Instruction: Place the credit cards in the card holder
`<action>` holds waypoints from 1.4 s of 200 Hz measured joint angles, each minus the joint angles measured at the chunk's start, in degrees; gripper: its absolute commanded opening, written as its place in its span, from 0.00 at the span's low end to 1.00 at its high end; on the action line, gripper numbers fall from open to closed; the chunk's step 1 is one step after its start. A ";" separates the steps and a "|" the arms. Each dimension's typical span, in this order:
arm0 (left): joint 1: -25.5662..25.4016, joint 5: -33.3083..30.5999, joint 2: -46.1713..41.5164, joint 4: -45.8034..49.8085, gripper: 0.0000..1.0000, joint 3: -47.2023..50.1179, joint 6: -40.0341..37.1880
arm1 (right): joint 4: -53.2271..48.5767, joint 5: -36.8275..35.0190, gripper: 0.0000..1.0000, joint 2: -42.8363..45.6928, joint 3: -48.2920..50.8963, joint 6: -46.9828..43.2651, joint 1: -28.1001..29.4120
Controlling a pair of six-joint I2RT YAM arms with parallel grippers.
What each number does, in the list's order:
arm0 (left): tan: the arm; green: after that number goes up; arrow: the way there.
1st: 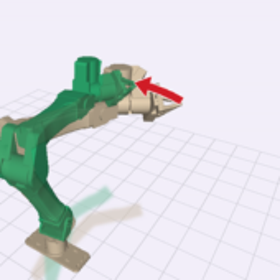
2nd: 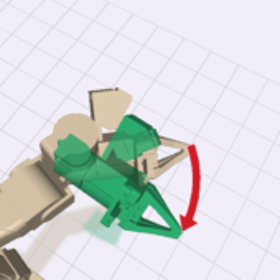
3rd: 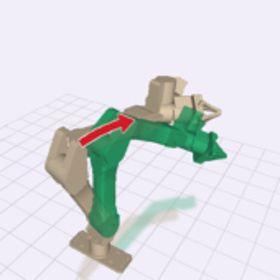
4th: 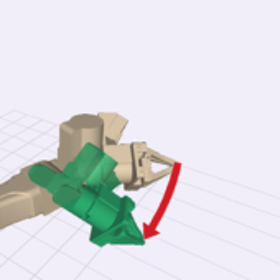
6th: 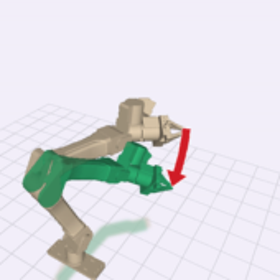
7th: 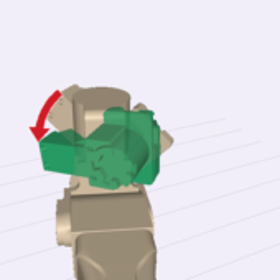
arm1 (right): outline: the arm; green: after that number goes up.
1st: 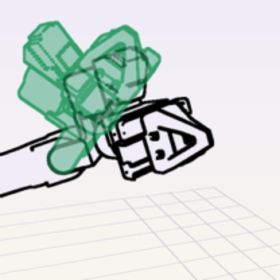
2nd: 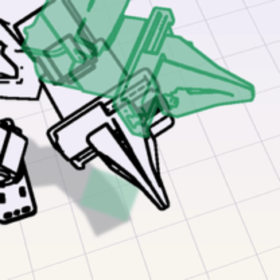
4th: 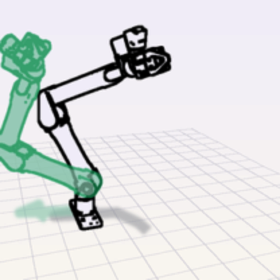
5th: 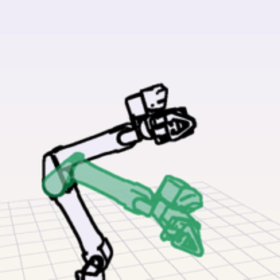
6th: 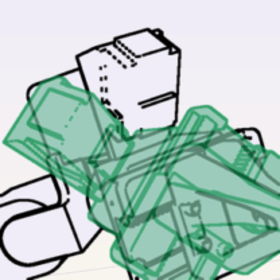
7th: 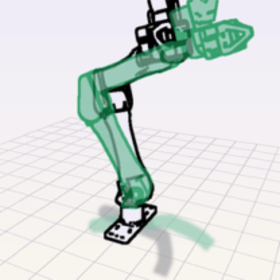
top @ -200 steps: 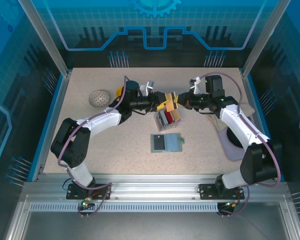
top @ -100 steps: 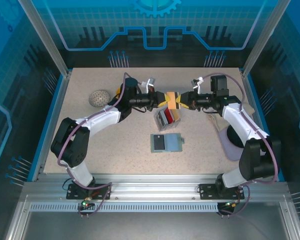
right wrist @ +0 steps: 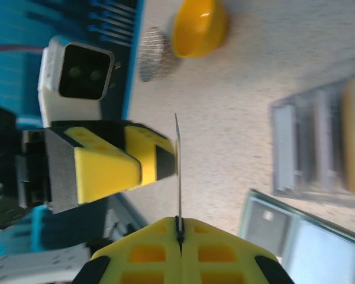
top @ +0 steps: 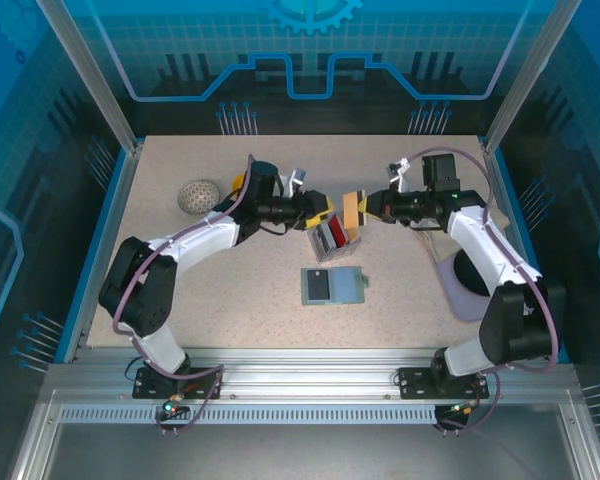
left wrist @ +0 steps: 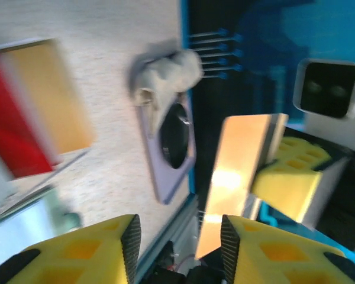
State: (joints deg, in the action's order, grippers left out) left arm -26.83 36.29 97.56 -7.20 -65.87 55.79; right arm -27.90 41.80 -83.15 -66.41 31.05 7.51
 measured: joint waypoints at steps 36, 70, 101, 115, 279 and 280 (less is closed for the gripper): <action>-0.09 -9.46 -5.84 13.42 0.51 5.27 -5.51 | -5.68 -17.38 0.03 5.16 5.09 -2.03 8.98; -1.55 -15.76 -8.55 20.41 0.53 9.49 -8.24 | -7.37 -29.64 0.03 6.03 9.46 -0.61 18.67; -5.03 -18.95 -8.28 22.80 0.54 12.94 -8.09 | -8.35 -36.98 0.03 5.90 10.93 2.03 24.83; -6.32 -19.82 -7.58 23.10 0.54 13.51 -7.78 | -8.52 -38.93 0.03 5.38 10.99 2.91 26.21; -8.41 -21.51 1.62 23.47 0.42 13.14 -7.98 | -9.03 -49.55 0.02 -4.63 12.20 7.56 28.26; -8.41 -21.51 1.64 23.47 0.42 13.11 -7.96 | -9.03 -49.57 0.02 -4.66 12.17 7.56 28.28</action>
State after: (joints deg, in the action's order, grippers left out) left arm -35.24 14.79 99.20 16.27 -52.75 47.83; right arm -36.93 -7.77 -87.81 -54.24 38.61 35.79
